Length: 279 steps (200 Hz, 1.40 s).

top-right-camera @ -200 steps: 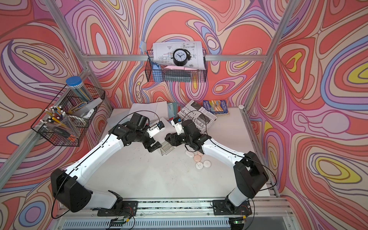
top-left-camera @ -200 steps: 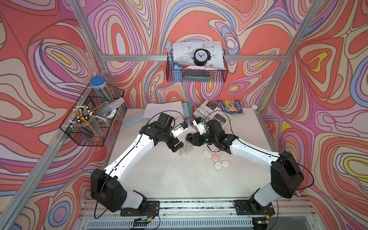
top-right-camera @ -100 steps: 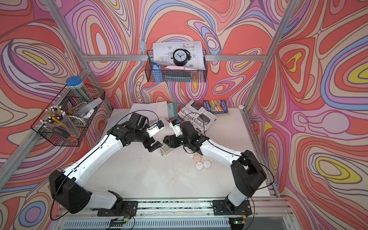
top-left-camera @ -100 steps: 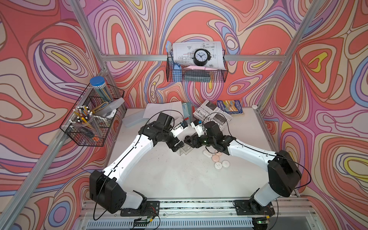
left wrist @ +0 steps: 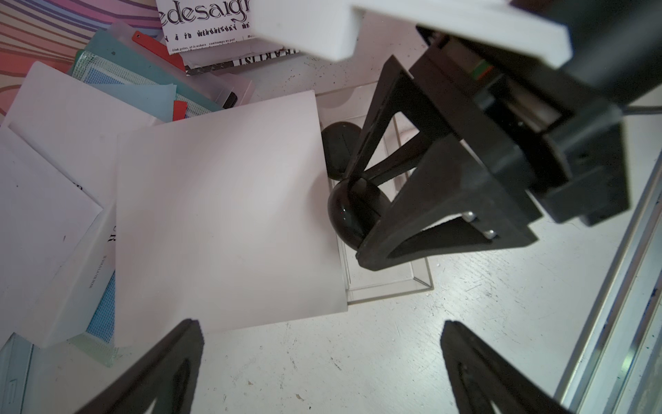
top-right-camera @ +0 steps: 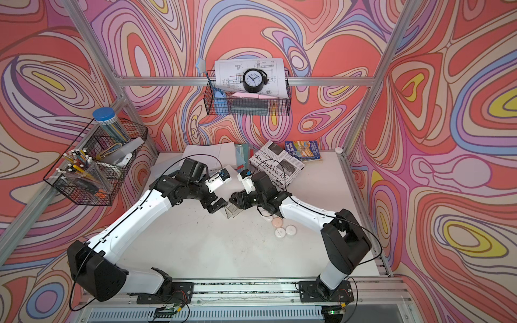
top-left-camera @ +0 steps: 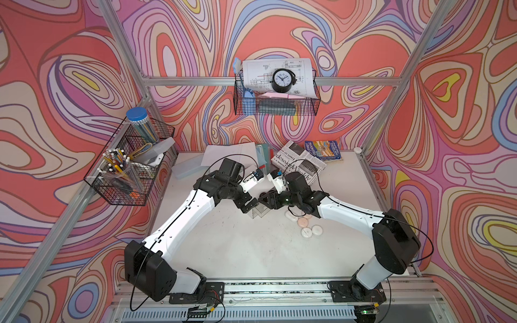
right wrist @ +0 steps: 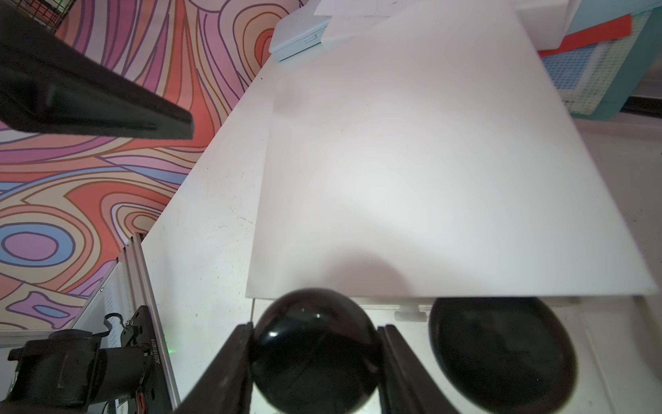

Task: Put the bluetooth earphones in the drawer according to color
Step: Place the bluetooth earphone in the drawer.

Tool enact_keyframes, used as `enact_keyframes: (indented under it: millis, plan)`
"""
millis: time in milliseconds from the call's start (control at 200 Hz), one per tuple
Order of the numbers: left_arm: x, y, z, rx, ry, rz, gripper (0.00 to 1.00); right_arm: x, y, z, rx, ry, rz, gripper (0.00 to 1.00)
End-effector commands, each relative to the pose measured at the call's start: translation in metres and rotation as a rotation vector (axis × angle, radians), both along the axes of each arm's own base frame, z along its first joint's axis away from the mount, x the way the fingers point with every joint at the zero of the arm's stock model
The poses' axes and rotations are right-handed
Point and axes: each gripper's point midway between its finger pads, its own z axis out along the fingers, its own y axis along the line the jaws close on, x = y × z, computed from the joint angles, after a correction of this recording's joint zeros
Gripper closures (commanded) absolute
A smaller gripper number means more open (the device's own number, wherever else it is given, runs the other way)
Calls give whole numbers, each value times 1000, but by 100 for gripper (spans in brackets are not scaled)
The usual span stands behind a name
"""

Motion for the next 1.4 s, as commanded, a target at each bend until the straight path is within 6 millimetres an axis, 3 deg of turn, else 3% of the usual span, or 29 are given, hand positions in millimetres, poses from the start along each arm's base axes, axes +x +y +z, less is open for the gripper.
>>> enact_keyframes:
  millis: [0, 356, 546, 746, 1127, 1392]
  plan:
    - [1, 0, 12, -28, -30, 6, 1, 2, 2, 0, -18, -15, -2, 96]
    - [-1, 0, 13, -27, -35, 1, 1, 1, 3, 3, -9, -13, 2, 89]
    - [-1, 2, 13, -18, -44, 5, 1, 1, 0, 4, -21, -25, -9, 53]
    - [1, 3, 13, -13, -51, 10, 1, 3, 0, 9, -13, -35, -16, 37]
    - [1, 4, 12, -6, -52, 12, 1, 3, -3, 11, -7, -48, -28, 23]
    - [0, 9, 23, -6, -103, 19, 1, 11, -8, 17, -33, -74, -69, 15]
